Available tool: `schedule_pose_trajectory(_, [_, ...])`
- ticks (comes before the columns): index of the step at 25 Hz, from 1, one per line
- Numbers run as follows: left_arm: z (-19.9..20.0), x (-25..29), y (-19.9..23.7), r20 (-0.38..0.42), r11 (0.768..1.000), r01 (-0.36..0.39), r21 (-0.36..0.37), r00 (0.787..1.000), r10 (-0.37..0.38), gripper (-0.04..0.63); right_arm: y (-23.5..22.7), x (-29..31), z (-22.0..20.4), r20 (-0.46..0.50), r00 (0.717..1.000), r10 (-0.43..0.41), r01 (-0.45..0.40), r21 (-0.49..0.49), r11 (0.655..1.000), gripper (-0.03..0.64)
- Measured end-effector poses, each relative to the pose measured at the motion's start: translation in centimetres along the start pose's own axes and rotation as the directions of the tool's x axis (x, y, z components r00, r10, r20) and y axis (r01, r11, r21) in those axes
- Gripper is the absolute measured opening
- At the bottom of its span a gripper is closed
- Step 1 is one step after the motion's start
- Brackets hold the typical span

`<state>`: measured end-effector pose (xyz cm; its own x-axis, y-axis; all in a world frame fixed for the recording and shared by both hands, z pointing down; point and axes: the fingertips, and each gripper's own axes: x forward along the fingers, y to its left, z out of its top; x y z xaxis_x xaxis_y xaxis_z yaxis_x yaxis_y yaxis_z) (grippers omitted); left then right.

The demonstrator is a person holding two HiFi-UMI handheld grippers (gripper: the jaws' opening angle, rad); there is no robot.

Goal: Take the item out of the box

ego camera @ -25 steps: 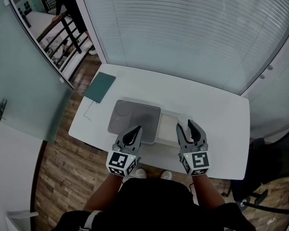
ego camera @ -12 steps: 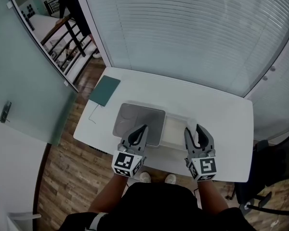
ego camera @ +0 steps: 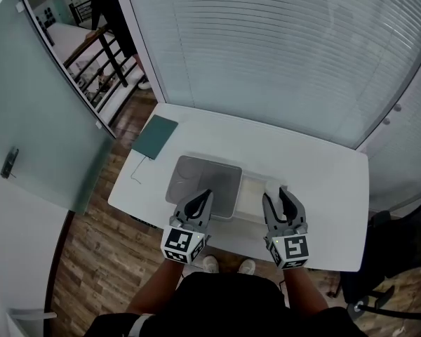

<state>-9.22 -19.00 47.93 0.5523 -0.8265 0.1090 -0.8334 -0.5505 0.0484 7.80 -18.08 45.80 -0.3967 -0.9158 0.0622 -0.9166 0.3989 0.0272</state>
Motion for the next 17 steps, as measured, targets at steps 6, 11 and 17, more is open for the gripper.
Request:
schedule_pose_trajectory(6, [0.1,0.2,-0.7,0.001,1.000,0.016,-0.005,1.000,-0.015,0.011,-0.3,0.4,0.1,-0.018,1.000,-0.009,0.010,0.007,1.000,0.153])
schedule_pose_trajectory(11, [0.2,0.3,-1.3,0.013,0.998,0.033,-0.049,0.999,-0.033,0.011,-0.6,0.2,0.0,-0.016,1.000,-0.009,0.010,0.011,1.000,0.153])
schedule_pose_trajectory(17, [0.0,0.2,-1.3,0.008,0.998,0.031,-0.052,0.999,-0.031,0.011,-0.9,0.0,-0.3,-0.018,1.000,-0.008,0.008,0.019,1.000,0.153])
